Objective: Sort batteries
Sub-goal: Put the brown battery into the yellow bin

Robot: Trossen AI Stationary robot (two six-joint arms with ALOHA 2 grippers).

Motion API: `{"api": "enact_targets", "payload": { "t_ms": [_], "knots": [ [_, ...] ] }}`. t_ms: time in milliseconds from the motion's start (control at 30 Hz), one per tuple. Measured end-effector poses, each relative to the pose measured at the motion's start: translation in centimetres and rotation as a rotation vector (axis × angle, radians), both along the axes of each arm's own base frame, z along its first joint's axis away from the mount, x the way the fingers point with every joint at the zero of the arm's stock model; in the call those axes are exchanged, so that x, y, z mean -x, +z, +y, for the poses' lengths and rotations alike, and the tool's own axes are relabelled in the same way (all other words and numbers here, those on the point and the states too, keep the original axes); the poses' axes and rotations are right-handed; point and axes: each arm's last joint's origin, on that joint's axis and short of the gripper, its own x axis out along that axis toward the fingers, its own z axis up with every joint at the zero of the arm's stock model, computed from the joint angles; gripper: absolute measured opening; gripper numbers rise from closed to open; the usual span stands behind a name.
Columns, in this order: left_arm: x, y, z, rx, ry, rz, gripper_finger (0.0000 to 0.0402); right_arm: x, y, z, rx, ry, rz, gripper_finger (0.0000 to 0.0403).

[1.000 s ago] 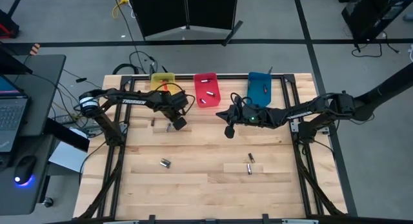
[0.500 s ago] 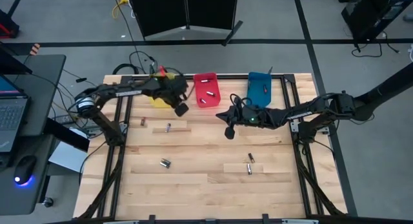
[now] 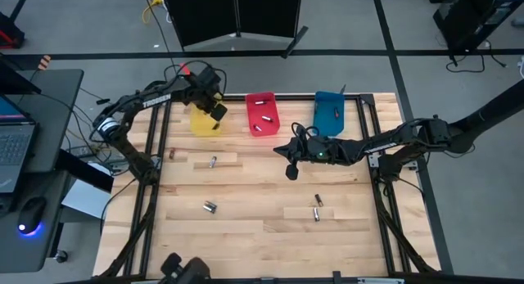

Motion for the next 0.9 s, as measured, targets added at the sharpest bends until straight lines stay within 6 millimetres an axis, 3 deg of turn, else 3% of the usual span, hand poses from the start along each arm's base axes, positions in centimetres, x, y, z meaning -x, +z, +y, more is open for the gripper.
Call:
{"api": "enact_targets", "payload": {
  "t_ms": [467, 633, 900],
  "knots": [
    [0.4, -5.1, 3.0, 0.121, 0.043, 0.095, 0.0043, 0.0, -0.1, 0.0, 0.002, 0.001, 0.011, 0.0012],
    [0.4, -5.7, 3.3, 0.120, 0.044, 0.096, 0.0045, 0.0, -0.1, 0.0, 0.002, 0.001, 0.013, 0.0012],
    [0.3, -5.6, 3.4, 0.112, 0.044, 0.088, 0.0092, 0.0, -0.1, 0.0, 0.001, 0.001, 0.013, 0.0012]
  ]
}}
